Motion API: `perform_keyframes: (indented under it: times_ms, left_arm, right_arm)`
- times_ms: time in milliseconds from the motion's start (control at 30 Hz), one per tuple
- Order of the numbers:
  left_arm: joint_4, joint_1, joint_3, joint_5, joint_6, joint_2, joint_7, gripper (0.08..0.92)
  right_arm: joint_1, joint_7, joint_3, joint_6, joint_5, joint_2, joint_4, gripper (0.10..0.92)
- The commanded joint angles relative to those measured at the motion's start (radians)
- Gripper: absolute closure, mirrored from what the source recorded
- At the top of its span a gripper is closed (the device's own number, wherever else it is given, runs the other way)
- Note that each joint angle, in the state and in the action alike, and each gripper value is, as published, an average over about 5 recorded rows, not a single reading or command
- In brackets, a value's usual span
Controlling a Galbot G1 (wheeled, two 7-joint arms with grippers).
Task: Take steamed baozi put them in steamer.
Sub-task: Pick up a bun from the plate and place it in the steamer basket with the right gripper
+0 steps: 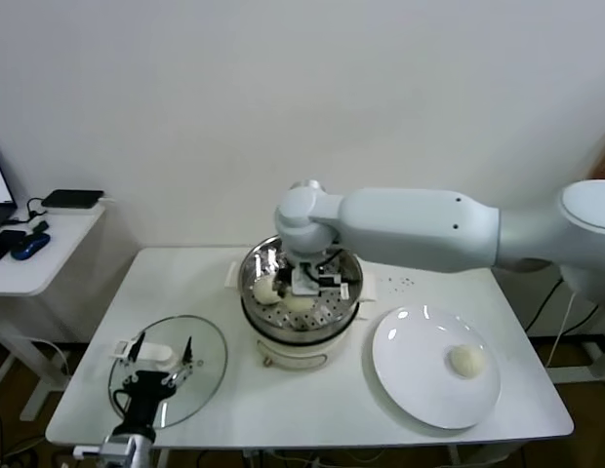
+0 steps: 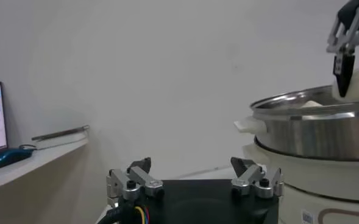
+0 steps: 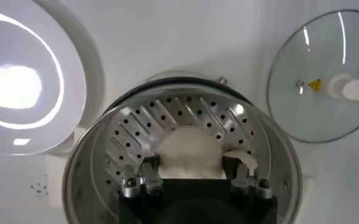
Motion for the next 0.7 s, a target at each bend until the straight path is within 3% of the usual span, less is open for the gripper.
perform_keyframes:
  times_ms: [33, 700]
  left_arm:
    - [0.003, -0.003, 0.002, 0.002, 0.002, 0.0, 0.0, 0.177]
    - [0.004, -0.019, 0.011, 0.009, 0.014, 0.003, 0.001, 0.177]
  right_arm:
    - [-0.05, 0.0, 0.003, 0.002, -0.026, 0.03, -0.018, 0.347]
    - [-0.078, 0.002, 0.002, 0.0, -0.031, 0.023, -0.017, 0.347]
